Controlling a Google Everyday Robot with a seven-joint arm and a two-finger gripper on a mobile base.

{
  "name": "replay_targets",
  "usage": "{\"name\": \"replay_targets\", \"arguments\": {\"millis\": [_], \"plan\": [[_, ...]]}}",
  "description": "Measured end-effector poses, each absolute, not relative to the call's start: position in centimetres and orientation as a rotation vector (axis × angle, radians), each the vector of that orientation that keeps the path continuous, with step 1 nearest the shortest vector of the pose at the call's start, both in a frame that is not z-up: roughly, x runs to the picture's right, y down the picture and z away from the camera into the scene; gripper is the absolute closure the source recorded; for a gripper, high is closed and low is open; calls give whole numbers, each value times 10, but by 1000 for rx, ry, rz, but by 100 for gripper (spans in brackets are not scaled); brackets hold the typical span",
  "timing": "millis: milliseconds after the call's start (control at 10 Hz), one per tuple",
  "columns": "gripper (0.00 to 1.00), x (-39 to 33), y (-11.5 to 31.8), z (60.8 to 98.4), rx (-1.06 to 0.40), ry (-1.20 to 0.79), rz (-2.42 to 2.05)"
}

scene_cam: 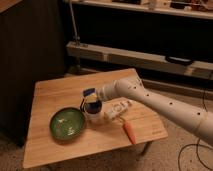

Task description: Place the white sponge in the ceramic cup

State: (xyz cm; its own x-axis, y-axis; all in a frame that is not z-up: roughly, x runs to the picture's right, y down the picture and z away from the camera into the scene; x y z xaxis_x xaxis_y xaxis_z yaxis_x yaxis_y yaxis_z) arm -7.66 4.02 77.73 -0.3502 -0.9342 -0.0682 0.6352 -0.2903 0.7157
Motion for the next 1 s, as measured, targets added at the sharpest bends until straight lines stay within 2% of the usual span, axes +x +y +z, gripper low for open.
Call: {"name": "replay_targets", "arguments": {"millis": [400, 500, 600, 1000], "plan": [[30, -80, 43, 777, 603, -754, -1838], [23, -81, 42, 777, 608, -758, -1838], [20, -82, 42, 776, 611, -762, -1840], [20, -83, 41, 776, 613, -761, -1847]]}}
